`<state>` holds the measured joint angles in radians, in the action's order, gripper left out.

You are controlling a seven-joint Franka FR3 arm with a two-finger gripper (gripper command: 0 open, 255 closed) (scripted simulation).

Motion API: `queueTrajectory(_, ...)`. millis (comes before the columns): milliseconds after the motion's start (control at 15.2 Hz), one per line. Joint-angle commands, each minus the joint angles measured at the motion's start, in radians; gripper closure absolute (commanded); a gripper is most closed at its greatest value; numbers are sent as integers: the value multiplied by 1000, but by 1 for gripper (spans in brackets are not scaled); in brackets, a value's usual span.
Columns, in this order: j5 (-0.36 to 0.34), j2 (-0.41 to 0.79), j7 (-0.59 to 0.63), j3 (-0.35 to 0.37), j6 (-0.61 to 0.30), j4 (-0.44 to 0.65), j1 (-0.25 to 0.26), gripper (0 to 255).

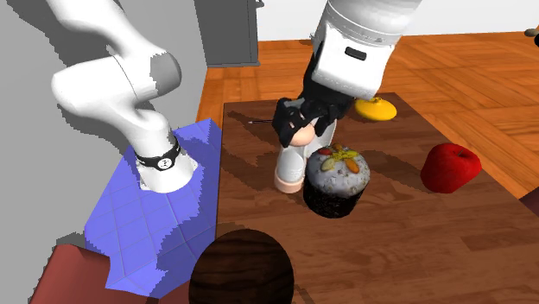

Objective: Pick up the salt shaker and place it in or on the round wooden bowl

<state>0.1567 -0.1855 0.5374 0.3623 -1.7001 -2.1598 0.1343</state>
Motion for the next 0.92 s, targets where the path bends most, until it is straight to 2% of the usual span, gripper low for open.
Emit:
queueTrajectory(0,1,-10,-1,-3,31,21,-1,255)
queueTrajectory(594,1,-28,5,-12,152,125,-4,255)
queueTrajectory(858,-39,-20,-80,-68,199,170,-46,255)
